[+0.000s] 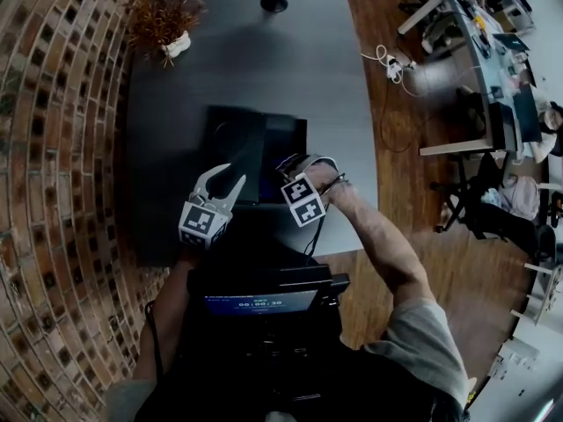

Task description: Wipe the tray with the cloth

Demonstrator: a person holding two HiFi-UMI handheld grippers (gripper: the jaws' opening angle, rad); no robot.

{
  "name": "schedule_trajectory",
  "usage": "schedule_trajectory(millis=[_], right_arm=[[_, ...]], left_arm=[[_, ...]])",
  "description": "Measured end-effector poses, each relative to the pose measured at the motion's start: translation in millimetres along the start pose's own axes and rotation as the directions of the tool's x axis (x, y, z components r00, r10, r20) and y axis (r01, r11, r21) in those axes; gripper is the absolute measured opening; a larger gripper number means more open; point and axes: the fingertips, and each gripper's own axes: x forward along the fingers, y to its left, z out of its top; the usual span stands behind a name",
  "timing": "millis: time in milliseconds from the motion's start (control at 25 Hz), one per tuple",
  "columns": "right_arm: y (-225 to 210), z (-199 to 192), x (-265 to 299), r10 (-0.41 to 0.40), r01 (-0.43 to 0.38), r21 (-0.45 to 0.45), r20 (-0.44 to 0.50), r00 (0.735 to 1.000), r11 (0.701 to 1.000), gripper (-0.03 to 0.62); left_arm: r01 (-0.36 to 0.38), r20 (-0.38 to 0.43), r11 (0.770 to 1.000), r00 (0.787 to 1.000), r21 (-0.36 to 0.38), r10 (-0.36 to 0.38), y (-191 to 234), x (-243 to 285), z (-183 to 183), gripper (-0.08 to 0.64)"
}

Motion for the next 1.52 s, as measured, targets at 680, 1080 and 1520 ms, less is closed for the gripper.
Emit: schedule_trajectory(millis=[680, 1080, 1520], right_arm=[[-88.2, -79.9, 5.6, -0.266, 0.345, 0.192, -0.344, 0.9, 0.919, 0.155], [-90.6, -81.3, 2.3, -0.201, 0.317, 0.327, -0.343, 0.918, 0.89, 0.15], [-88.8, -87.9, 1.1, -0.107, 0.274, 0.512, -0.331, 0.937, 0.814, 0.152]], left_arm=[[0.008, -0.036, 0.998, 0.999, 0.058, -0.006, -4.9, 2.4, -4.7, 0.114], [0.013, -0.036, 0.998, 0.999, 0.061, -0.011, -5.7, 3.2, -3.9, 0.114], [0.003, -0.034, 0.998, 0.999, 0.069, -0.001, -5.1, 3.4, -3.3, 0.112]])
